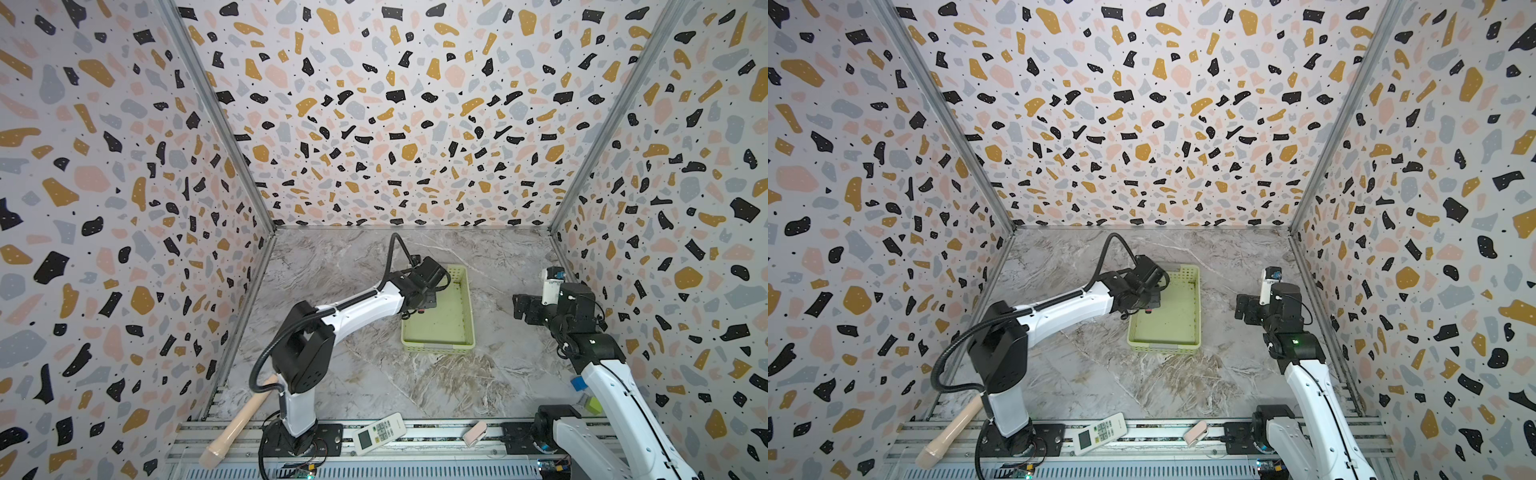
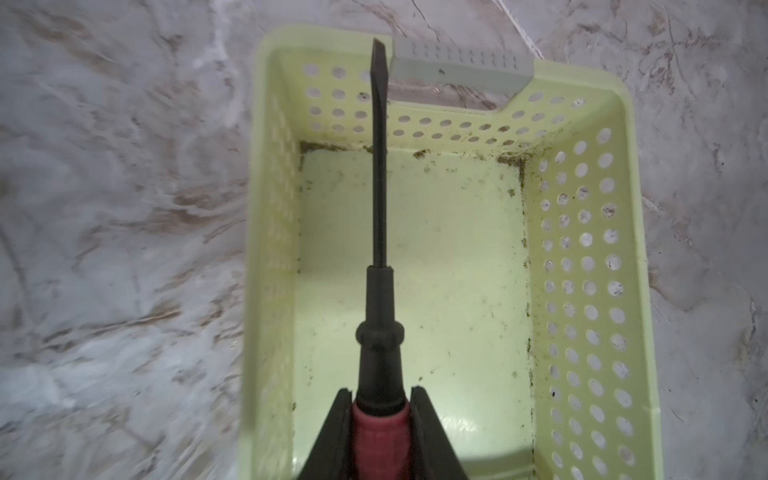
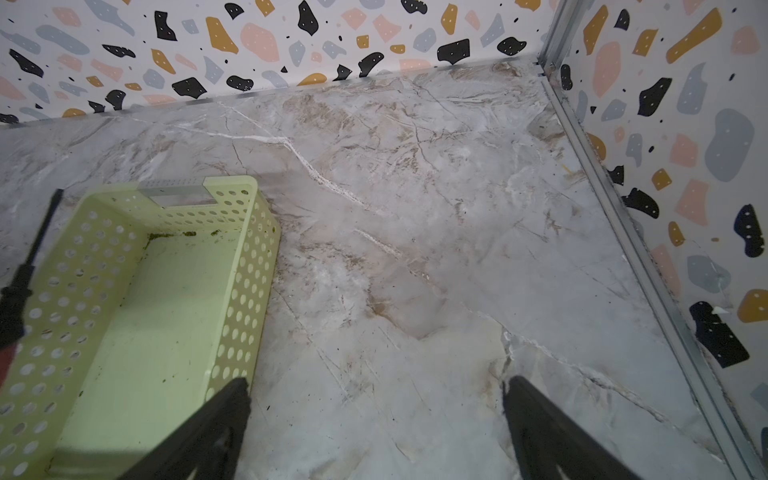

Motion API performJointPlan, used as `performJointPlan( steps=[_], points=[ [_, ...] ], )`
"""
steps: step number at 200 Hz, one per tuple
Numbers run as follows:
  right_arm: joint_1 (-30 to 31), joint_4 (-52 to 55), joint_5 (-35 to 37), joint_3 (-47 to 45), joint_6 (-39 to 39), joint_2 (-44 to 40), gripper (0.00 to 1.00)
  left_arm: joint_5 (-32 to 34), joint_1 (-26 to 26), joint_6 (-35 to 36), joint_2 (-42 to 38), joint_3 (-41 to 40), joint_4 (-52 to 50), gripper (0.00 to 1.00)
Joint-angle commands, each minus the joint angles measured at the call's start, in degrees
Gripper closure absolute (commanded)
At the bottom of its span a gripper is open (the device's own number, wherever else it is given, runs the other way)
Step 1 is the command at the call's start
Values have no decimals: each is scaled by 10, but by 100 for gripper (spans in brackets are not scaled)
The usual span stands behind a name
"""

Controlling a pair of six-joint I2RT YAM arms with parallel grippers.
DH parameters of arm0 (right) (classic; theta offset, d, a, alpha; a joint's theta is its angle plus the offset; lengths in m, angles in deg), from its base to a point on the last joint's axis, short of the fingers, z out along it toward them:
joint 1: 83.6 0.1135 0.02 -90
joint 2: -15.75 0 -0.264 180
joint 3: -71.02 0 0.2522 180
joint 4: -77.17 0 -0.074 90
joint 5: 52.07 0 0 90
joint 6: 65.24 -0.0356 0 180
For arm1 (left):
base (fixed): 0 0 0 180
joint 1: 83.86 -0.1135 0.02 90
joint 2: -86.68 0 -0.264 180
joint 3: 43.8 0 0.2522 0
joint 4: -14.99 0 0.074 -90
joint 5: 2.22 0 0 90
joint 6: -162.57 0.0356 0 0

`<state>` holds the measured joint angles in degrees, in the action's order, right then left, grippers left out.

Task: Put the screwdriver in the bin
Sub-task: Place the screwdriver in the bin.

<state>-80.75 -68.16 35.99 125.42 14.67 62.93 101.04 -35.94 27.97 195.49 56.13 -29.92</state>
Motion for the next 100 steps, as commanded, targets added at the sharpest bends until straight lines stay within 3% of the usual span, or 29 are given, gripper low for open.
performJointPlan(
  steps=[1, 100],
  points=[
    [-2, -7, 1, 3, 2, -9, 3, -20, 9, 6, 42, 42, 18, 91],
    [-3, -7, -1, 0, 5, -10, 3, -41, 22, -1, 135, 56, 78, 83]
  ],
)
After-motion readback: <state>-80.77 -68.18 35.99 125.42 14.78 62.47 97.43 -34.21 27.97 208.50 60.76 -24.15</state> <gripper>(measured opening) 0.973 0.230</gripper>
